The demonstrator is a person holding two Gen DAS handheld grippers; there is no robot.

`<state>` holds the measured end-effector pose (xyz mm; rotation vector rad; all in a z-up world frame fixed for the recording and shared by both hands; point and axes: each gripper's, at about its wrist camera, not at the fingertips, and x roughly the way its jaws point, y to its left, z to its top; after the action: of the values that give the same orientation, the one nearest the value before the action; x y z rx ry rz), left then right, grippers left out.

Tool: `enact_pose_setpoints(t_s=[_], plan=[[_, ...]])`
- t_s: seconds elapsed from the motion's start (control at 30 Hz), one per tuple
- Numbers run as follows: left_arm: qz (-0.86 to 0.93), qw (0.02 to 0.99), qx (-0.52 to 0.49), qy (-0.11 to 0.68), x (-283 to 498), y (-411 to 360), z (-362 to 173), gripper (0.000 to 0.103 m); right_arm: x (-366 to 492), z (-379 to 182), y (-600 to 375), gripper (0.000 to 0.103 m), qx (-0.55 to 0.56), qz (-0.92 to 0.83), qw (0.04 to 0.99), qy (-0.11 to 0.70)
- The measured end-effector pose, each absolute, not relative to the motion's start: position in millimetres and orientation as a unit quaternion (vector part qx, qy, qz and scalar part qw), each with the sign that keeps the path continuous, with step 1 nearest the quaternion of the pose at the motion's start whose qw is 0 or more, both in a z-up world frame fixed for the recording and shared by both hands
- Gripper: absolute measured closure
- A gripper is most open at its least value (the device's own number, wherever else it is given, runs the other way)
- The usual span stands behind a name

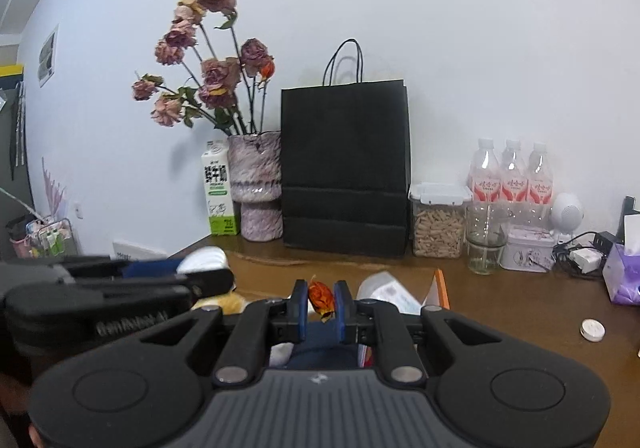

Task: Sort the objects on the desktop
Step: 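Carry the candy into the box with the right gripper while the left drops the cap there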

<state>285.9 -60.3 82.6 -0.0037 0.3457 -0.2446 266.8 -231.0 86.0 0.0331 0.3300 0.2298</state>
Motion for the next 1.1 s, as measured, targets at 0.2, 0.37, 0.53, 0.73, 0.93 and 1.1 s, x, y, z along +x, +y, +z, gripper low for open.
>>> enact_pose_setpoints(t_s=[0.2, 0.37, 0.53, 0.73, 0.93, 1.1], plan=[[-0.102, 0.979, 0.023, 0.177, 310, -71, 57, 0.062, 298, 60, -243, 0.090, 0.037, 0.101, 0.978, 0.177], [-0.098, 0.970, 0.046, 0.216, 326, -77, 32, 0.062, 315, 36, -250, 0.090, 0.042, 0.092, 0.973, 0.209], [-0.097, 0.968, 0.051, 0.224, 327, -78, 23, 0.062, 321, 20, -249, 0.090, 0.040, 0.092, 0.968, 0.232], [-0.098, 0.972, 0.053, 0.209, 322, -78, 28, 0.060, 317, 18, -245, 0.087, 0.033, 0.091, 0.969, 0.227], [-0.072, 0.977, 0.063, 0.188, 314, -76, 35, 0.031, 309, 25, -243, 0.043, 0.024, 0.081, 0.974, 0.208], [-0.026, 0.981, 0.059, 0.181, 314, -68, 41, 0.000, 304, 30, -250, 0.008, 0.032, 0.059, 0.979, 0.192]])
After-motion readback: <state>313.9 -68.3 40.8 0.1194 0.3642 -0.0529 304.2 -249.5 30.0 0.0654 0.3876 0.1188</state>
